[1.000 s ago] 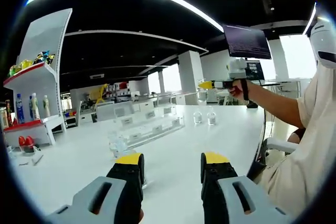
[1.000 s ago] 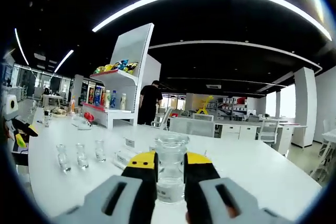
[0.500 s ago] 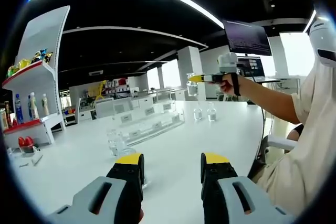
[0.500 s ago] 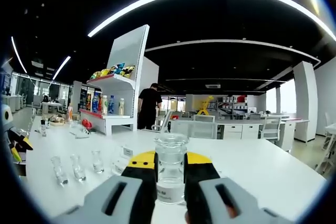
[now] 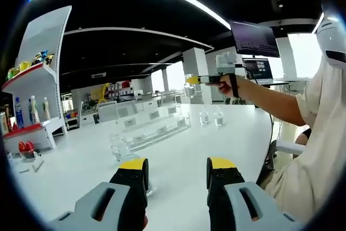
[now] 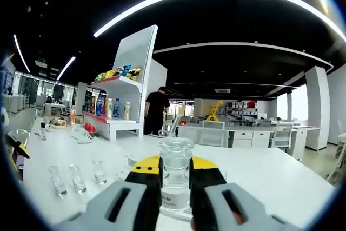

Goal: Identify the label on the chemical reagent bottle, grasp the chemical reagent bottle, and place it in the designated position on the reagent rack

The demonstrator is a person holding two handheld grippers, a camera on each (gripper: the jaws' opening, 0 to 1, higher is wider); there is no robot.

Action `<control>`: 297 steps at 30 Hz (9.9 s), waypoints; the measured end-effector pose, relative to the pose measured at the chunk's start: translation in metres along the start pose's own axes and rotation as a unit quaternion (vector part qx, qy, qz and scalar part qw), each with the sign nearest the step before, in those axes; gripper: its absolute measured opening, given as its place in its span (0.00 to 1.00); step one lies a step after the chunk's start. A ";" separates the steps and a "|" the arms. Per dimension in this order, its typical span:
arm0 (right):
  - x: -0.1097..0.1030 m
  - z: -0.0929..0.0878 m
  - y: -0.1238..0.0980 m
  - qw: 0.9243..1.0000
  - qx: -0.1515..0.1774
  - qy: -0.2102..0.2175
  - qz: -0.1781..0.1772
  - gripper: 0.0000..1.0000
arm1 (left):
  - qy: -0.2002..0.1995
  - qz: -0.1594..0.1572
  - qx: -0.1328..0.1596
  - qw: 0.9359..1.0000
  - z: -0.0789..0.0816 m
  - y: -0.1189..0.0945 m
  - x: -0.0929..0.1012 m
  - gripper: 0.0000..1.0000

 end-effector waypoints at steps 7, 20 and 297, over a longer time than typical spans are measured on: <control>-0.009 0.005 0.012 1.000 0.005 0.005 0.006 0.18 | 0.000 -0.001 0.002 1.000 0.001 0.001 0.001 0.44; -0.031 0.010 0.037 1.000 0.019 -0.005 0.014 0.18 | 0.001 -0.004 -0.003 1.000 -0.001 0.003 0.002 0.44; -0.013 -0.097 -0.003 0.999 -0.027 -0.017 0.000 0.31 | 0.015 0.050 0.024 0.998 0.016 -0.016 -0.017 0.43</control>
Point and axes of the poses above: the point that each gripper's makers call its tool centre point, and the gripper's own axes: y roughly forward along the fingers, x roughly to its right, z roughly out of its top, the point moved 1 cm from there along -y, roughly backward along the fingers, and after that the axes turned 7 degrees about -z, right-handed, at the moved point
